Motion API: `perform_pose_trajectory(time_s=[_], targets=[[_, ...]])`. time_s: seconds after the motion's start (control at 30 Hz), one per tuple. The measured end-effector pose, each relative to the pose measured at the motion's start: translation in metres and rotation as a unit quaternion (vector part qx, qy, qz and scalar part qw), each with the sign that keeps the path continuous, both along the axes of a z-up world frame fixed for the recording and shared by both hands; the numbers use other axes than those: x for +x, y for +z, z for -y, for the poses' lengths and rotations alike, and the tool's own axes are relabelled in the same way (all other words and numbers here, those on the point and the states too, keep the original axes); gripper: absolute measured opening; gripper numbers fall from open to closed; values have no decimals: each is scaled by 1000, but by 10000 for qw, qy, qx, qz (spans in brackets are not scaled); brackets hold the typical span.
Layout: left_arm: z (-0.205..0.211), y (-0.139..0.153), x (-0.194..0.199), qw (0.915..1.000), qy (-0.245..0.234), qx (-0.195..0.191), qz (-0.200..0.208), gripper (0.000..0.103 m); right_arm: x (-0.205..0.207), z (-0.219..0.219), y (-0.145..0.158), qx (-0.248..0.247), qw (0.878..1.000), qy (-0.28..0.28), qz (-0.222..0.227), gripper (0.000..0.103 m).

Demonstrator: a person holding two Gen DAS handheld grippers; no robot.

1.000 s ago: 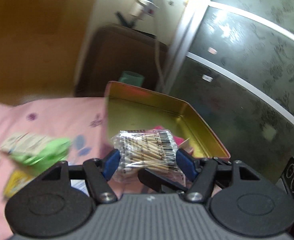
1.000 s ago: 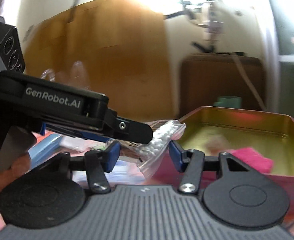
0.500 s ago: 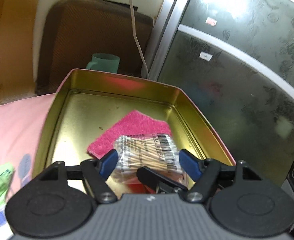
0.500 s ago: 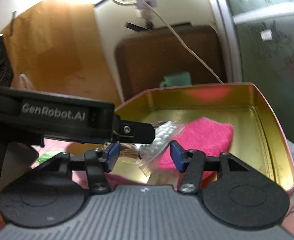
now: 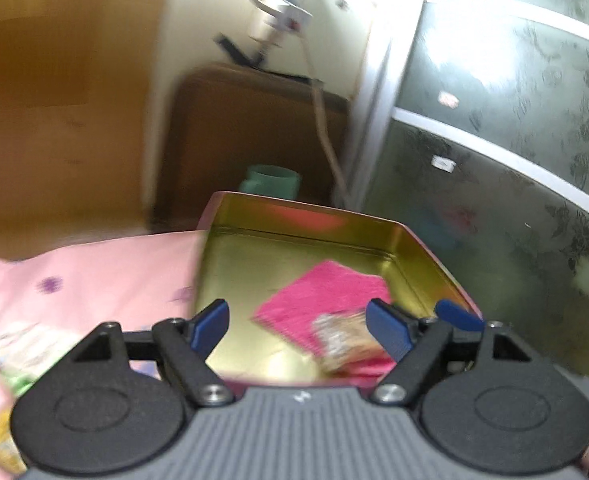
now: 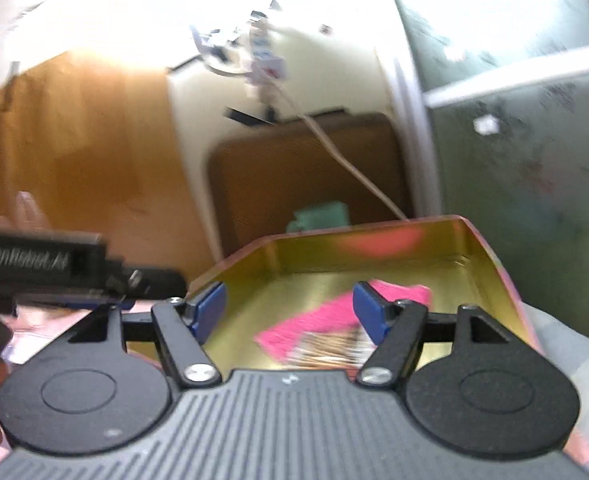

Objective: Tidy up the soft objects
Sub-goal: 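Lower the cotton swab bag into the tin and release it, then grasp the blue glasses case with the right gripper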

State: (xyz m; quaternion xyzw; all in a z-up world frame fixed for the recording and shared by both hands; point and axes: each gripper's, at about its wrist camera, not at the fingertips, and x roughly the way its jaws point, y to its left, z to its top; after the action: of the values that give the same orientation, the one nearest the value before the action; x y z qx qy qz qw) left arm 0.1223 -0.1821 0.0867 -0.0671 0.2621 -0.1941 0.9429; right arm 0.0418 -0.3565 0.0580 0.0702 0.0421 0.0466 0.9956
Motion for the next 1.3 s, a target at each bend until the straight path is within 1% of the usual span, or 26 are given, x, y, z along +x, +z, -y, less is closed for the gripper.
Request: perform_pose_trajectory(time_s=[0.03,0.07,0.13,0.2,0.23,0.3,0.37,0.43,0.5,0.53,0.6,0.63,0.67,0.7,0.77,0.83,0.87,0.9,0.93,0.97,1.0,1.03,1.07,1.13,1.17,1.3], targets=[[-19,-1,-9,9999,107,-73,25,82,-4,-12,1,-98,9998,173,25,73],[-39,-3,-17,9996,251,-97,22,82,-6,-23,2,-186,9993,326,41,74],[-85,-13,-41,9975,695,-92,-26,82,-8,-46,2,-344,9966,747,14,74],[-130,-21,-63,9940,1063,-259,-55,82,-8,-74,0,-480,9906,1278,-122,74],[-154,-25,-75,9903,1351,-312,-75,82,-5,-87,-1,-464,9859,1583,-286,74],[-197,-32,-91,9808,1913,-305,-212,81,2,-114,-5,-377,9724,2196,-689,74],[-235,-40,-103,9689,2435,-223,-371,80,12,-147,-12,-309,9559,2687,-1144,74],[-261,-44,-110,9598,2759,-139,-496,80,19,-176,-18,-323,9412,3031,-1455,74],[-284,-45,-109,9547,2909,-107,-612,81,25,-214,-27,-536,9297,3254,-1638,74],[-292,-44,-106,9533,2944,-117,-664,82,29,-225,-29,-660,9249,3340,-1695,75],[-306,-41,-101,9539,2905,-202,-721,83,34,-258,-37,-891,9139,3519,-1819,79],[-313,-39,-101,9549,2877,-244,-688,84,38,-269,-38,-959,9117,3541,-1850,85],[-317,-37,-99,9557,2862,-269,-631,85,42,-284,-40,-1017,9111,3519,-1889,89],[-321,-35,-99,9553,2886,-290,-567,86,45,-292,-42,-1018,9108,3513,-1918,89],[-329,-34,-103,9525,2971,-434,-506,87,57,-312,-44,-1054,9105,3444,-2031,90],[-336,-35,-106,9513,2971,-673,-474,87,68,-332,-49,-1306,9146,3179,-2132,89],[-339,-36,-107,9508,2968,-755,-470,87,74,-340,-54,-1440,9149,3050,-2219,86],[-340,-37,-109,9502,2972,-807,-478,87,80,-341,-56,-1430,9126,3079,-2279,81],[-339,-39,-111,9498,2976,-832,-498,87,79,-339,-58,-1361,9122,3141,-2251,73],[-340,-42,-112,9499,2962,-848,-530,87,76,-335,-56,-1427,9106,3173,-2231,69],[-337,-44,-115,9505,2930,-860,-573,87,74,-337,-54,-1445,9068,3256,-2255,67],[-335,-48,-115,9512,2890,-873,-633,87,68,-333,-52,-1487,9013,3380,-2265,62],[-332,-50,-114,9523,2826,-900,-720,87,58,-328,-51,-1582,8972,3456,-2247,59],[-321,-60,-113,9561,2573,-1044,-933,87,33,-316,-48,-1705,8909,3584,-2206,59],[-314,-65,-112,9582,2405,-1149,-1042,87,25,-298,-47,-1717,8866,3689,-2199,59],[-274,-80,-108,9619,1744,-1522,-1455,88,2,-256,-53,-1807,8857,3726,-2098,58]])
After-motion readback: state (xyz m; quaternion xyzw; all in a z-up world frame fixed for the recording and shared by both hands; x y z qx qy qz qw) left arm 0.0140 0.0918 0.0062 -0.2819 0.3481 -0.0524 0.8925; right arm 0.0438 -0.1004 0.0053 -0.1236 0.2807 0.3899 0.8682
